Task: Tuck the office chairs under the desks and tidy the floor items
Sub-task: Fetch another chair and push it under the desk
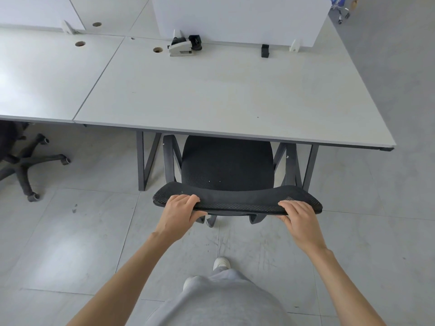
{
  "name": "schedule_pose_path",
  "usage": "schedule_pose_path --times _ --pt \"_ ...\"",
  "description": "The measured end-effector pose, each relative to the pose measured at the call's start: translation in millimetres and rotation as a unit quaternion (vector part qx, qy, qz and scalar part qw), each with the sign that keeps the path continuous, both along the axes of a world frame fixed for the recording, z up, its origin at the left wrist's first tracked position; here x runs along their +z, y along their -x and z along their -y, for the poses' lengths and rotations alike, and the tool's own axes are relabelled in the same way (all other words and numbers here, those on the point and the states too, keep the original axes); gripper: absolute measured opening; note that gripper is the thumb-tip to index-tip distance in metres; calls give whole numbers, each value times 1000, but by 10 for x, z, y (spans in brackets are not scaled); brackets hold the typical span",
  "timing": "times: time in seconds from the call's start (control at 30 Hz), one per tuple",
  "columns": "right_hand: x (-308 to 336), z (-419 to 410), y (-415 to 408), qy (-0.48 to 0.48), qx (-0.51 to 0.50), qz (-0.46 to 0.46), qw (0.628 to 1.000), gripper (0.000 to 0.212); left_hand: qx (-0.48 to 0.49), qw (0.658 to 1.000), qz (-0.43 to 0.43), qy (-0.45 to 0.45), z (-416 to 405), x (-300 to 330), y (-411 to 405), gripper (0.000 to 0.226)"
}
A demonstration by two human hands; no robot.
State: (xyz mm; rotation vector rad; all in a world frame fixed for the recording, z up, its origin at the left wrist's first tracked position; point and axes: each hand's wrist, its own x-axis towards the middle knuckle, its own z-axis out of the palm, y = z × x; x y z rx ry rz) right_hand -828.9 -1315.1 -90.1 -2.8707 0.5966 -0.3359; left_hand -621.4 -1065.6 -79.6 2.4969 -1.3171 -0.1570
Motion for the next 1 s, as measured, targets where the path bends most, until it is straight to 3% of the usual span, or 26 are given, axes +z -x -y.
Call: schedule_pose_path --times 0.2,0.37,0.6,0.73,0.87,1.0 --pt "-20 -79 -52 -8 1 -27 1000 45 2 1000 -14 -18 -49 14 -109 32" --pt "14 -96 -36 -32 -6 -27 999 65 8 1000 -14 -8 -22 30 -74 32" --pt "40 -121 -54 -30 -21 -53 998 29 2 999 -30 -11 -47 47 -70 36" --pt "174 -379 -225 -84 21 -53 995 37 22 992 -93 85 -200 166 -28 26" --pt "444 -1043 -596 -297 107 -12 949 35 180 937 -222 202 -603 349 242 21" --pt "468 -1769 -1047 -500 130 -38 855 27 367 827 -317 285 -1424 205 682 23"
